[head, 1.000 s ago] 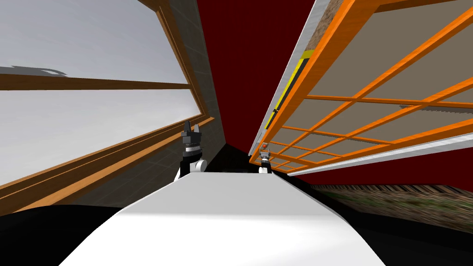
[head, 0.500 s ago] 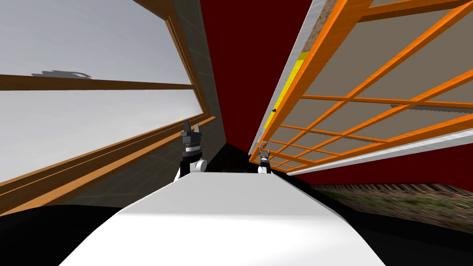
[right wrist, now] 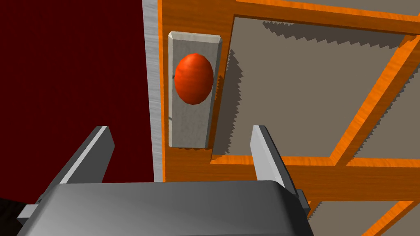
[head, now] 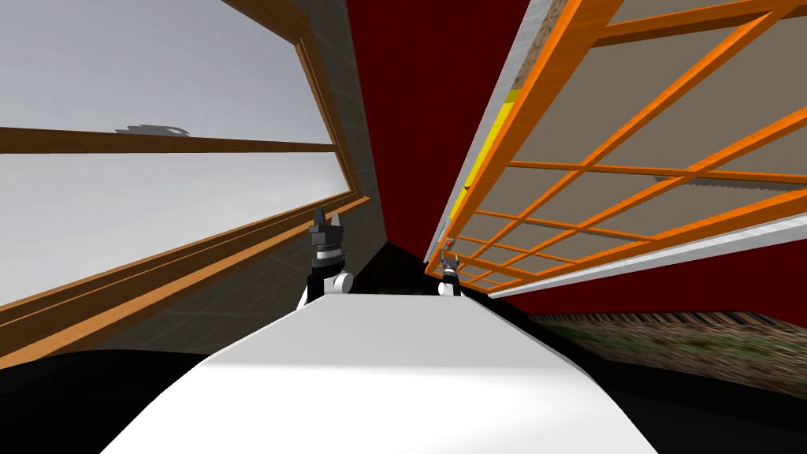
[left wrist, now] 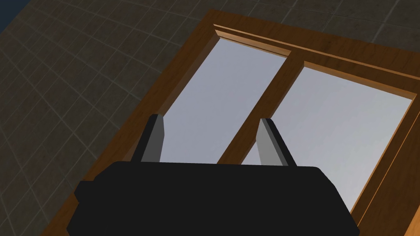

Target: Pull the door open

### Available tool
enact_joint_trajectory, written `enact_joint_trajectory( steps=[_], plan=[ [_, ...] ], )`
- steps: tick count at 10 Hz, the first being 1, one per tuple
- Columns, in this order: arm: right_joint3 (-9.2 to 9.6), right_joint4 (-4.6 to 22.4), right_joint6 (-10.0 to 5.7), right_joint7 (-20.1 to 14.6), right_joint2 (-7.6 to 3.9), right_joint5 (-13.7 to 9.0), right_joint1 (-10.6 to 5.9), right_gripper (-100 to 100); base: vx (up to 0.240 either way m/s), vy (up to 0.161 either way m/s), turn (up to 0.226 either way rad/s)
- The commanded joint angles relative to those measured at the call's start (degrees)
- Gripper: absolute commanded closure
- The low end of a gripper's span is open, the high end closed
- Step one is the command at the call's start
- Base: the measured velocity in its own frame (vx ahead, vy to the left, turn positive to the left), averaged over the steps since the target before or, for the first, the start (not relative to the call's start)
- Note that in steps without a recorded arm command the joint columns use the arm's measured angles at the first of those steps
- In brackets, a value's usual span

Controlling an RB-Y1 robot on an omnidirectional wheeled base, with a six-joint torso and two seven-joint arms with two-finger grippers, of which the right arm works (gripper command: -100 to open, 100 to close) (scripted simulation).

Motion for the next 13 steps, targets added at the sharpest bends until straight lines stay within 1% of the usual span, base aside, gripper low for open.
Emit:
enact_joint_trajectory(
  steps=[1,3,4,5,6,9,11,12,13],
  plan=[
    [0.22,-0.20,0.20,-1.95,0.13,-0.68,-0.06,-100,-0.071,-0.006,0.028],
    [0.44,-0.35,0.37,-3.76,0.29,-1.36,-0.16,-100,-0.053,-0.007,0.021],
    [0.36,-0.42,0.37,-3.04,0.23,-1.14,-0.07,-100,-0.022,-0.003,0.004],
    [0.13,-0.06,0.00,-4.41,-0.87,-1.48,0.43,-100,0.113,0.032,0.109],
    [0.04,0.07,-0.13,-4.81,-1.25,-1.59,0.61,-100,0.187,-0.018,0.080],
    [-0.53,0.93,-1.05,-7.53,-3.86,-2.30,1.79,-100,0.183,-0.023,0.111],
    [-0.83,1.39,-1.54,-8.97,-5.24,-2.67,2.42,-100,0.213,-0.030,0.070],
    [-0.80,0.50,-1.11,-8.32,-4.82,-2.60,2.61,-100,0.090,-0.014,0.002],
    [-0.80,0.50,-1.11,-8.32,-4.82,-2.60,2.61,100,-0.016,0.005,-0.003]
  ],
)
